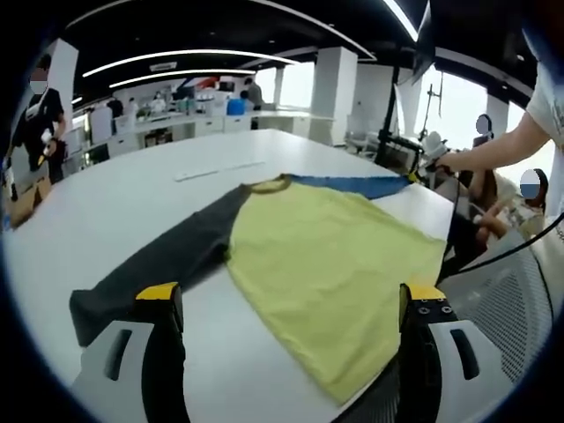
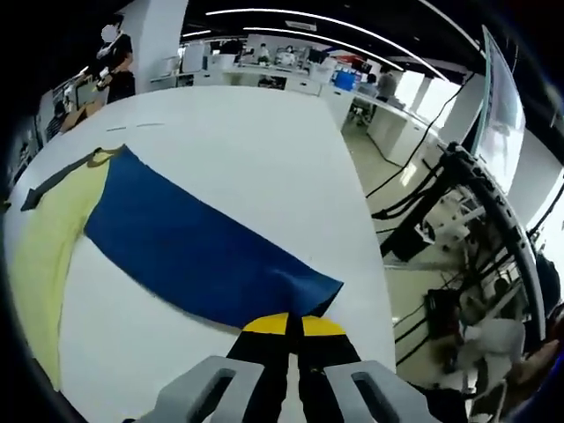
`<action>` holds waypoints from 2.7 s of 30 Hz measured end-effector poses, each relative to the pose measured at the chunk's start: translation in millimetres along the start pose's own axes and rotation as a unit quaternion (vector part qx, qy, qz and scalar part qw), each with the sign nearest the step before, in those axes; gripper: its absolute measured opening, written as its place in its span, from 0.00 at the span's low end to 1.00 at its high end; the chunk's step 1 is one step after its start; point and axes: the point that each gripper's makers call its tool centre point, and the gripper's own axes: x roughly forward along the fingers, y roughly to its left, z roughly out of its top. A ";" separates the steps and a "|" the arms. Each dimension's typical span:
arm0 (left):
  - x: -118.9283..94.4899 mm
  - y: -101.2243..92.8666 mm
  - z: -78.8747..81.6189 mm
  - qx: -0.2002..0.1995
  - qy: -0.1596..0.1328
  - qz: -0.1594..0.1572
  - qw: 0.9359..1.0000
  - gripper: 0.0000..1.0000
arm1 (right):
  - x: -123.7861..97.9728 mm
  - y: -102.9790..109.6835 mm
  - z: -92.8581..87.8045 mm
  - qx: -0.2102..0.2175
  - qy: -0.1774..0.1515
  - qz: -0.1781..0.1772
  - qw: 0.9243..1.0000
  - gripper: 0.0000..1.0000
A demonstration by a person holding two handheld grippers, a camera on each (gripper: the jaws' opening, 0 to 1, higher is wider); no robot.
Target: Fold the garment on the visible template until the final outline fits inside the template.
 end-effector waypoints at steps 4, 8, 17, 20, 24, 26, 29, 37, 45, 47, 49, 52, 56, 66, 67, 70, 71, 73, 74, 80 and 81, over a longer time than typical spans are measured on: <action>-0.1 0.6 -0.7 0.001 0.002 0.001 1.000 0.99 | -1.3 -9.2 -0.5 0.055 0.000 -0.012 0.998 0.05; 0.4 0.3 0.6 -0.002 -0.002 0.001 1.000 0.99 | -0.6 -12.7 1.4 0.069 0.005 -0.005 0.998 0.16; -0.1 0.3 2.1 0.003 -0.001 0.002 1.000 0.99 | -7.0 -2.5 -8.1 0.099 0.030 -0.009 0.995 0.17; -1.4 0.5 3.0 0.002 -0.003 0.004 1.000 0.99 | -10.2 2.8 -14.7 0.112 0.042 -0.009 0.993 0.16; -2.9 0.9 1.7 0.004 0.002 0.008 1.000 0.99 | -7.9 5.5 -23.8 0.156 0.057 0.001 0.986 0.16; -4.3 3.9 0.4 0.008 0.006 0.010 1.000 0.99 | -6.7 4.2 -22.5 0.161 0.049 0.002 0.986 0.15; -7.0 6.2 3.4 0.009 0.004 0.012 1.000 0.99 | -2.8 0.3 -23.2 0.163 0.051 0.003 0.985 0.14; -8.2 8.5 2.0 0.006 0.003 0.014 1.000 0.99 | 4.6 -9.6 -24.8 0.184 0.041 -0.001 0.982 0.08; -8.4 7.4 1.6 0.005 0.001 0.012 1.000 0.99 | 8.1 -7.3 -23.2 0.200 0.037 0.001 0.979 0.00; -9.0 7.4 1.5 0.006 0.002 0.012 1.000 0.99 | 9.0 -5.5 -21.0 0.218 0.029 0.010 0.976 0.00; -9.4 7.1 1.2 0.007 0.003 0.012 1.000 0.99 | 7.1 -3.7 -21.5 0.217 0.030 0.007 0.976 0.00; -9.7 7.3 1.5 0.006 0.001 0.014 1.000 0.99 | -3.5 8.3 -20.5 0.220 0.029 0.006 0.975 0.00; -9.0 6.2 -0.1 0.007 0.004 0.011 1.000 0.99 | -5.3 4.2 -14.3 0.220 0.020 0.004 0.975 0.00; -9.6 2.8 1.4 0.012 0.004 0.001 1.000 0.99 | -15.7 6.5 6.8 0.209 -0.006 0.007 0.978 0.00; -9.9 3.0 1.8 0.012 0.003 0.000 1.000 0.99 | -17.0 7.2 10.1 0.207 -0.010 0.008 0.978 0.00; -10.6 3.0 2.5 0.010 0.001 -0.001 1.000 0.99 | -18.9 8.9 17.9 0.202 -0.017 0.011 0.979 0.00; -10.8 3.0 2.5 0.010 0.000 -0.002 1.000 0.99 | -20.3 11.2 21.3 0.197 -0.020 0.013 0.980 0.00; -11.3 2.9 2.3 0.010 0.000 -0.002 1.000 0.99 | -22.3 14.7 25.3 0.192 -0.022 0.016 0.981 0.00; -11.8 2.7 2.3 0.009 0.000 -0.003 1.000 0.99 | -22.3 16.4 28.2 0.190 -0.023 0.019 0.981 0.00; -14.3 2.7 3.2 0.006 -0.003 -0.005 1.000 0.99 | -26.4 27.9 42.4 0.168 -0.032 0.028 0.985 0.00; -14.7 2.8 3.5 0.006 -0.004 -0.005 1.000 0.99 | -27.0 30.0 46.1 0.161 -0.034 0.030 0.986 0.00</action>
